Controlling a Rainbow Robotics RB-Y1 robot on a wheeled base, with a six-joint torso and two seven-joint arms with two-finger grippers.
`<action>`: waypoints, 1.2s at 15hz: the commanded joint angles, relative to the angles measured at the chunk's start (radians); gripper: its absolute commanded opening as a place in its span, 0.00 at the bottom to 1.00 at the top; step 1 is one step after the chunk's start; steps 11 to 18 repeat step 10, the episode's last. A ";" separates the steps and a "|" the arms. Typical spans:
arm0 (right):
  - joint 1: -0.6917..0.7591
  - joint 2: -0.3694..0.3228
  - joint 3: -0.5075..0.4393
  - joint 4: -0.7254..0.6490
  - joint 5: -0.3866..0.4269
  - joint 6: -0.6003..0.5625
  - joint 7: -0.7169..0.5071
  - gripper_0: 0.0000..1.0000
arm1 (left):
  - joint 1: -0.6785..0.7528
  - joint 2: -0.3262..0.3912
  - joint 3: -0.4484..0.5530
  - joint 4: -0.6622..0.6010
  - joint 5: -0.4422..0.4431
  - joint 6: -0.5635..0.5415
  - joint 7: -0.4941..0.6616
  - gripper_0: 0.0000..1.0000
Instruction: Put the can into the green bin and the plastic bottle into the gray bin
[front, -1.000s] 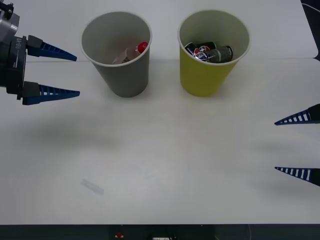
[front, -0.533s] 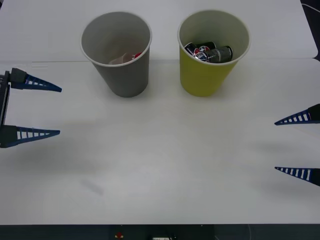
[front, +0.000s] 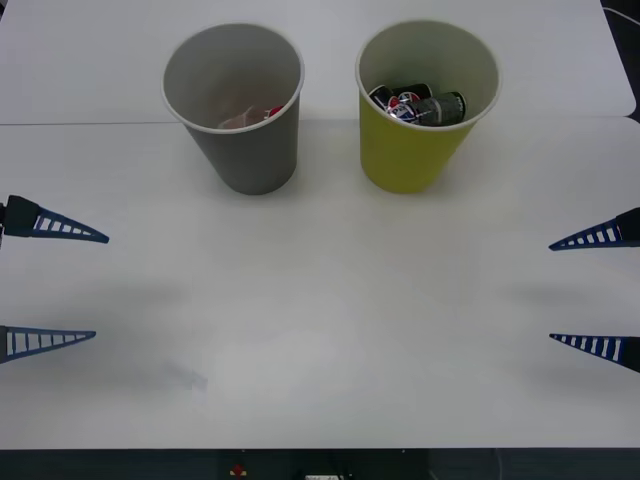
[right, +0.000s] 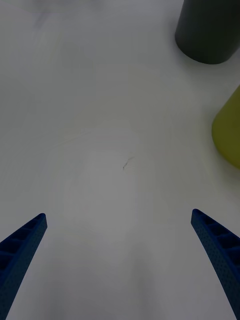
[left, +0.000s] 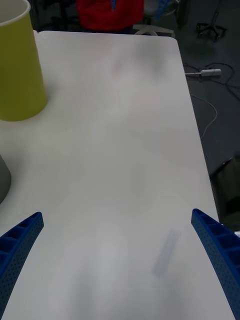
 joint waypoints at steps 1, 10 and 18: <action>0.000 0.000 0.000 0.000 0.000 0.000 0.000 1.00 | 0.033 0.003 0.017 -0.020 -0.003 -0.004 -0.027 1.00; 0.000 0.000 0.000 0.000 0.000 0.000 0.000 1.00 | 0.040 0.004 0.029 -0.023 -0.020 -0.001 -0.083 1.00; 0.000 0.000 0.000 0.000 0.000 0.000 0.000 1.00 | 0.040 0.004 0.029 -0.023 -0.020 -0.001 -0.083 1.00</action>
